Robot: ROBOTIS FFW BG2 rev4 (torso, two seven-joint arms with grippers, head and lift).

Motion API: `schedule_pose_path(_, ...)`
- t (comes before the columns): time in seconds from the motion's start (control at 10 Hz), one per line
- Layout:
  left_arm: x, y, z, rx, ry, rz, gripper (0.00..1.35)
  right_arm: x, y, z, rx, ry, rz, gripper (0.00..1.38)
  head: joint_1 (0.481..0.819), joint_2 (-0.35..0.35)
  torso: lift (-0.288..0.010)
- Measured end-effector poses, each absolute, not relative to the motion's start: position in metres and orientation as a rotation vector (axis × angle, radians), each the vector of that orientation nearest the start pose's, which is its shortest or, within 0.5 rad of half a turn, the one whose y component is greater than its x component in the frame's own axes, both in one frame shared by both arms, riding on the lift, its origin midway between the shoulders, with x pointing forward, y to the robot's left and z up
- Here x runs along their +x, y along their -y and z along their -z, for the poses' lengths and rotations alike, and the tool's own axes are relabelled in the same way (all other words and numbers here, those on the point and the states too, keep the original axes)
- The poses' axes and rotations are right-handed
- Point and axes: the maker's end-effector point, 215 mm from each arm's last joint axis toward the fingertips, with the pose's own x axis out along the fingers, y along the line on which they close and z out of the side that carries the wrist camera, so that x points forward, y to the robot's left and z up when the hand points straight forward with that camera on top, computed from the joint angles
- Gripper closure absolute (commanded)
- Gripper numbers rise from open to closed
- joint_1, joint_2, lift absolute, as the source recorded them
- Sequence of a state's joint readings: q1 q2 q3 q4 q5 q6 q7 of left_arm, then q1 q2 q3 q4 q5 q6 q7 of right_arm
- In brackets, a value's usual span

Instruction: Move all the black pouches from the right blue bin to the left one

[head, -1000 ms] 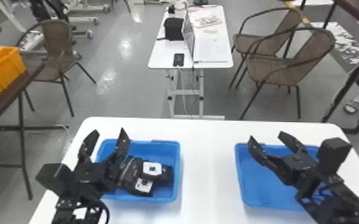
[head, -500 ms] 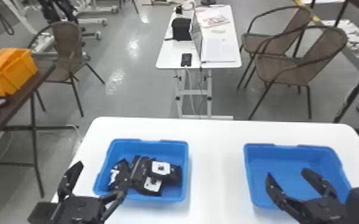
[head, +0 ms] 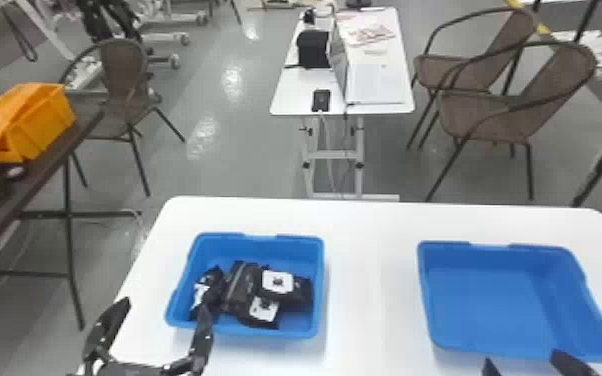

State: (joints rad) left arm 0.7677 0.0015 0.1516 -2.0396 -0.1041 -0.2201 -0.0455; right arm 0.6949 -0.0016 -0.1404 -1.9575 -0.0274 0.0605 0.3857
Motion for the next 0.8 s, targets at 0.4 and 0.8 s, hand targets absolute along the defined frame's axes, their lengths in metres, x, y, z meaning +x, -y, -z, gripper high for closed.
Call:
schedule_pose_path(0.4, 0.356, -0.281, 0.389, 0.142, -0.117, -0.034, 0.00, 0.353, 0.222, 0.470, -0.021, -0.342, -0.328, 0.12, 0.695, 0.096, 0.010)
schedule_pose_path(0.8, 0.356, -0.279, 0.392, 0.120, -0.127, -0.041, 0.00, 0.353, 0.227, 0.467, -0.032, -0.324, -0.322, 0.12, 0.695, 0.085, 0.010)
